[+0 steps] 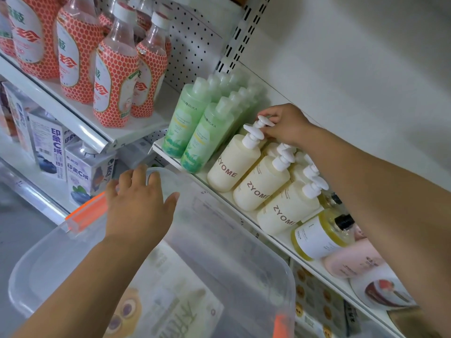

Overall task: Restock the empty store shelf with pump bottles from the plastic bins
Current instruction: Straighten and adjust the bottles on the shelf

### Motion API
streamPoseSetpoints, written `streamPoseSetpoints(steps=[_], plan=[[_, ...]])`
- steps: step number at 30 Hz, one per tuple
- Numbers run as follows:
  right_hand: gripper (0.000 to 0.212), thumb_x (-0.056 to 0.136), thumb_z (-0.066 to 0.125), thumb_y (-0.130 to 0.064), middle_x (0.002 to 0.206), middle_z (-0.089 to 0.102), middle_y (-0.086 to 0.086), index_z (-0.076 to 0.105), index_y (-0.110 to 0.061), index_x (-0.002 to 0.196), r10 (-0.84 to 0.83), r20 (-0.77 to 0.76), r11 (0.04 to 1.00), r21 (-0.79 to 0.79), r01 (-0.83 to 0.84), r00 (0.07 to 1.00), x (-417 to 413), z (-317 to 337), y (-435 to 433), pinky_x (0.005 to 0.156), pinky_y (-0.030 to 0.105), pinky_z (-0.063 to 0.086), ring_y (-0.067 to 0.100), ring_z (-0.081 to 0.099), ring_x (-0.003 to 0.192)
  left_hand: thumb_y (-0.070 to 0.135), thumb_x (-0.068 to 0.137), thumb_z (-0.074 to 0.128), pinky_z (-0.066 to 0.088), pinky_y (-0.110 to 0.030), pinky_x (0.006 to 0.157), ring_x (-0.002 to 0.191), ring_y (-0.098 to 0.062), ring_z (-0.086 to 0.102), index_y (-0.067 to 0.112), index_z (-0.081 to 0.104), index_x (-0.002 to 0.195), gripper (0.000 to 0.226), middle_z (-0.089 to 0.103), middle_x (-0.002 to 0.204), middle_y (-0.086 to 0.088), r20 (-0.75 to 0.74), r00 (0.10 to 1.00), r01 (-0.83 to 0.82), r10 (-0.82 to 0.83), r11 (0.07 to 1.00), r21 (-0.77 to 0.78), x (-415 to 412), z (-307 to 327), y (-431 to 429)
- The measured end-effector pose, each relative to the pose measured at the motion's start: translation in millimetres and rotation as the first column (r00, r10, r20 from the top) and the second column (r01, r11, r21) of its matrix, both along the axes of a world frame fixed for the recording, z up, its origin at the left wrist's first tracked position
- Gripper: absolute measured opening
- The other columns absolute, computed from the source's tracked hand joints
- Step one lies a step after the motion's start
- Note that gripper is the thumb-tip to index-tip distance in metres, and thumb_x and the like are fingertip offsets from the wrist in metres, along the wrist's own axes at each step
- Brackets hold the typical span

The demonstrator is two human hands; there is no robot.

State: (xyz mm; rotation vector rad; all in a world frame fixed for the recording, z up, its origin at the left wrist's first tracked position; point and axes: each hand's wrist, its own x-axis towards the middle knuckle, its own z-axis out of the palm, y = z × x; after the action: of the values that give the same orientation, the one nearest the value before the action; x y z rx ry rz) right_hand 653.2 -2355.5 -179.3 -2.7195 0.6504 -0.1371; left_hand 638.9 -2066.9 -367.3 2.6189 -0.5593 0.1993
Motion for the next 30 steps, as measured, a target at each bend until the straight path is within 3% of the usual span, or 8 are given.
streamPoseSetpoints(steps=[8,13,17,21,23,26,28,30], plan=[[0.039,0.081,0.084,-0.016,0.111,0.075,-0.005,0.073,-0.023,0.118,0.024,0.014,0.996,0.083,-0.025,1.0,2.9,2.7,-3.1,0.086,0.02,0.051,0.011,0.068,0.105,0.049,0.088,0.061,0.031,-0.058,0.103,0.123,-0.044,0.047,0.005,0.062,0.123,0.056,0.052,0.138,-0.018,-0.001,1.0,-0.007,0.007,1.0,0.003,1.9,-3.4,1.1],[0.067,0.087,0.08,-0.03,0.128,0.068,-0.006,0.05,-0.025,0.147,0.041,-0.081,0.988,0.151,-0.029,0.996,-7.6,21.9,-9.0,0.106,0.032,0.047,0.012,0.065,0.114,0.049,0.089,0.059,0.03,-0.059,0.105,0.125,-0.042,0.046,0.005,0.061,0.123,0.056,0.052,0.139,-0.018,-0.015,1.0,-0.021,0.02,1.0,-0.017,0.6,-0.3,0.0],[0.038,0.093,0.073,-0.032,0.105,0.073,-0.014,0.066,-0.022,0.129,0.019,0.078,0.994,0.108,-0.028,0.997,-40.9,35.0,3.9,0.101,0.023,0.051,-0.001,0.066,0.098,0.044,0.089,0.062,0.029,-0.056,0.111,0.131,-0.04,0.045,0.004,0.061,0.124,0.053,0.05,0.143,-0.018,0.003,0.999,0.041,-0.041,0.988,-0.149,-0.1,12.7,-12.6],[0.021,0.092,0.074,-0.032,0.102,0.073,-0.011,0.074,-0.022,0.11,-0.028,0.281,0.993,0.121,-0.006,0.959,-90.0,41.8,26.6,0.092,0.019,0.053,0.004,0.067,0.098,0.041,0.089,0.064,0.046,-0.046,0.096,0.119,-0.035,0.053,0.006,0.06,0.125,0.05,0.059,0.131,-0.013,-0.007,0.978,0.197,-0.209,0.932,-0.305,-16.0,37.0,-41.2],[0.016,0.091,0.075,-0.031,0.098,0.074,-0.011,0.074,-0.023,0.105,-0.156,0.437,0.978,0.195,0.076,0.886,-120.7,32.6,39.3,0.09,0.024,0.055,0.003,0.068,0.094,0.04,0.089,0.066,0.049,-0.043,0.092,0.117,-0.031,0.054,0.009,0.059,0.126,0.049,0.061,0.127,-0.009,-0.027,0.961,0.246,-0.274,0.898,-0.364,-30.8,43.7,-55.1],[0.013,0.089,0.078,-0.027,0.095,0.075,-0.007,0.071,-0.023,0.099,-0.406,0.637,0.905,0.381,0.191,0.655,-160.0,-7.3,65.0,0.085,0.031,0.058,0.008,0.07,0.09,0.038,0.09,0.066,0.048,-0.039,0.094,0.124,-0.024,0.05,0.015,0.056,0.132,0.049,0.057,0.133,-0.002,-0.083,0.943,0.256,-0.321,0.863,-0.436,-50.0,47.1,-71.1],[0.018,0.087,0.079,-0.022,0.099,0.072,-0.006,0.067,-0.022,0.1,-0.532,0.674,0.844,0.467,0.263,0.512,-176.8,-45.3,83.2,0.083,0.021,0.055,0.004,0.067,0.09,0.037,0.092,0.065,0.046,-0.035,0.095,0.126,-0.021,0.049,0.018,0.054,0.134,0.048,0.055,0.137,0.0,-0.104,0.94,0.251,-0.326,0.863,-0.438,-59.0,46.5,-80.4],[0.027,0.088,0.079,-0.023,0.108,0.067,-0.005,0.063,-0.02,0.109,-0.616,0.662,0.788,0.512,0.343,0.427,-187.5,-81.0,95.9,0.085,0.016,0.051,0.002,0.062,0.094,0.035,0.093,0.065,0.044,-0.029,0.092,0.123,-0.019,0.052,0.019,0.053,0.135,0.047,0.056,0.136,0.001,-0.126,0.935,0.245,-0.331,0.862,-0.443,-65.8,45.5,-87.0]])
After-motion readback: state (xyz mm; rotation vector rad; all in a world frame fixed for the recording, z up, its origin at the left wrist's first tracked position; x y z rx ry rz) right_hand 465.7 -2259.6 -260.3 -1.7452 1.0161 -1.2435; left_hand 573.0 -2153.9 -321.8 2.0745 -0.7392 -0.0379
